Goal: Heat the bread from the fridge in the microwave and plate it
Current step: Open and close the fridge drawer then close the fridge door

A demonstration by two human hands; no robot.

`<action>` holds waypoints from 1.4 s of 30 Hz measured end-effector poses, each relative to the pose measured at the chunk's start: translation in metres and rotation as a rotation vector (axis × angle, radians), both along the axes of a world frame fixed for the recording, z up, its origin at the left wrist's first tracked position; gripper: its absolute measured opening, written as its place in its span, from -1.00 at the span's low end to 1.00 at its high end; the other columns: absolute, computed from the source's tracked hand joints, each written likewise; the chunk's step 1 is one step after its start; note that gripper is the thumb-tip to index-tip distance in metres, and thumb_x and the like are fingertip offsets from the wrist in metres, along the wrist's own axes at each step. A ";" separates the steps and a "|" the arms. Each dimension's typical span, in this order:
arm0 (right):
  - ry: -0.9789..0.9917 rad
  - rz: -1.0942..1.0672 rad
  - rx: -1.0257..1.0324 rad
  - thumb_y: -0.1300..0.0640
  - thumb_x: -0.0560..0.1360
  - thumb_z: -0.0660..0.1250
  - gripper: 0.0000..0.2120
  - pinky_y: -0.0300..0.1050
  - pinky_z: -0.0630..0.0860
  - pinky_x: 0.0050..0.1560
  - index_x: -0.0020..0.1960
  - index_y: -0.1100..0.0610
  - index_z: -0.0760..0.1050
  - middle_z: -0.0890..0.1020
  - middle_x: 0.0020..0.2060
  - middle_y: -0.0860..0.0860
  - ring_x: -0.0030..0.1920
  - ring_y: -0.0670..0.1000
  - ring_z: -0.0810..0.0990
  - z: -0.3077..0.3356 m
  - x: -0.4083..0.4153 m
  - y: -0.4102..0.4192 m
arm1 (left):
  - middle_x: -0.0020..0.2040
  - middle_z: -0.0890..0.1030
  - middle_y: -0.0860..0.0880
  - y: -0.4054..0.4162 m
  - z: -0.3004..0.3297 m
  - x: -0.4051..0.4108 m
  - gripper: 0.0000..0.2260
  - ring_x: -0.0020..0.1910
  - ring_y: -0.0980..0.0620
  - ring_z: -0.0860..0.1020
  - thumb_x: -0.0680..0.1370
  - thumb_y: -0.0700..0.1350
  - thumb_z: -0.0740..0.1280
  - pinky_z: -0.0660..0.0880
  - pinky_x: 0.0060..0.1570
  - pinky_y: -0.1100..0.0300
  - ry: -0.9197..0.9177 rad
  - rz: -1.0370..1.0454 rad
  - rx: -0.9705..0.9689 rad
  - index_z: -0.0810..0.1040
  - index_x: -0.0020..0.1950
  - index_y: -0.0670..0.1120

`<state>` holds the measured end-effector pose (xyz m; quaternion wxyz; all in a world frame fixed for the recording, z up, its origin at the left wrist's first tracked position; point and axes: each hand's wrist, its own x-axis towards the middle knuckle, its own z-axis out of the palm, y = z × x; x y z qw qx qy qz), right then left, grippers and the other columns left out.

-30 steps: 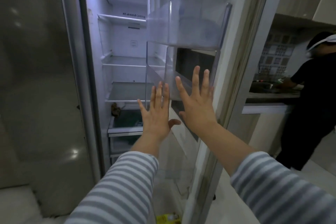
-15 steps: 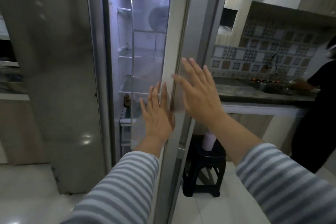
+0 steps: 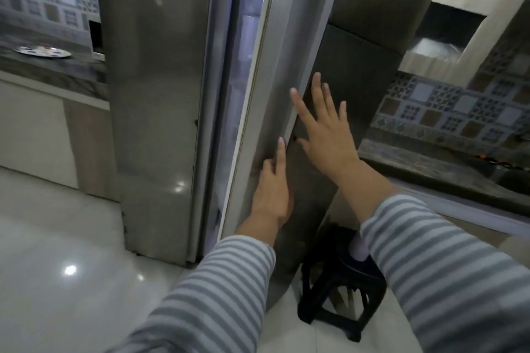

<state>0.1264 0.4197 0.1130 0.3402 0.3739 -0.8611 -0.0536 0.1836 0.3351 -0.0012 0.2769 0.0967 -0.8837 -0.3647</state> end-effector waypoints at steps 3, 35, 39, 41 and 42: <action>0.044 0.047 0.036 0.04 0.49 0.38 -0.05 0.36 -0.03 0.45 0.53 -0.11 -0.30 -0.26 0.54 0.14 0.54 0.22 -0.24 -0.004 -0.023 -0.023 | 0.31 0.31 -0.23 -0.026 -0.005 -0.018 -0.08 0.11 -0.17 0.48 0.58 -0.31 0.20 0.49 0.10 -0.05 0.011 0.085 -0.006 -0.57 0.29 0.28; 0.153 -0.065 0.044 -0.28 0.48 0.23 -0.08 0.47 -0.24 0.36 0.53 -0.08 -0.35 -0.31 0.54 0.07 0.52 0.23 -0.31 -0.031 -0.263 -0.269 | 0.41 0.31 -0.15 -0.291 -0.019 -0.269 0.17 0.33 -0.13 0.40 0.48 -0.29 0.40 0.39 0.30 -0.09 0.041 0.013 -0.025 -0.60 0.13 0.51; 0.154 -0.074 0.034 -0.25 0.49 0.24 -0.09 0.46 -0.28 0.34 0.54 -0.07 -0.33 -0.32 0.53 0.07 0.52 0.22 -0.32 -0.032 -0.279 -0.281 | 0.38 0.34 -0.14 -0.302 -0.020 -0.290 0.14 0.29 -0.11 0.43 0.50 -0.25 0.40 0.40 0.28 -0.05 0.034 -0.002 -0.037 -0.60 0.14 0.48; 0.154 -0.084 0.026 -0.26 0.49 0.24 -0.08 0.46 -0.30 0.33 0.54 -0.07 -0.33 -0.33 0.53 0.07 0.52 0.22 -0.32 -0.032 -0.284 -0.284 | 0.37 0.34 -0.13 -0.305 -0.021 -0.297 0.14 0.28 -0.10 0.43 0.50 -0.26 0.40 0.40 0.27 -0.01 0.024 -0.009 -0.041 -0.60 0.15 0.48; 0.157 -0.086 0.024 -0.26 0.48 0.24 -0.08 0.46 -0.31 0.32 0.54 -0.07 -0.33 -0.33 0.53 0.07 0.52 0.22 -0.32 -0.032 -0.286 -0.285 | 0.39 0.33 -0.12 -0.306 -0.020 -0.299 0.14 0.30 -0.09 0.43 0.50 -0.26 0.40 0.39 0.28 0.00 0.018 -0.012 -0.037 -0.60 0.16 0.47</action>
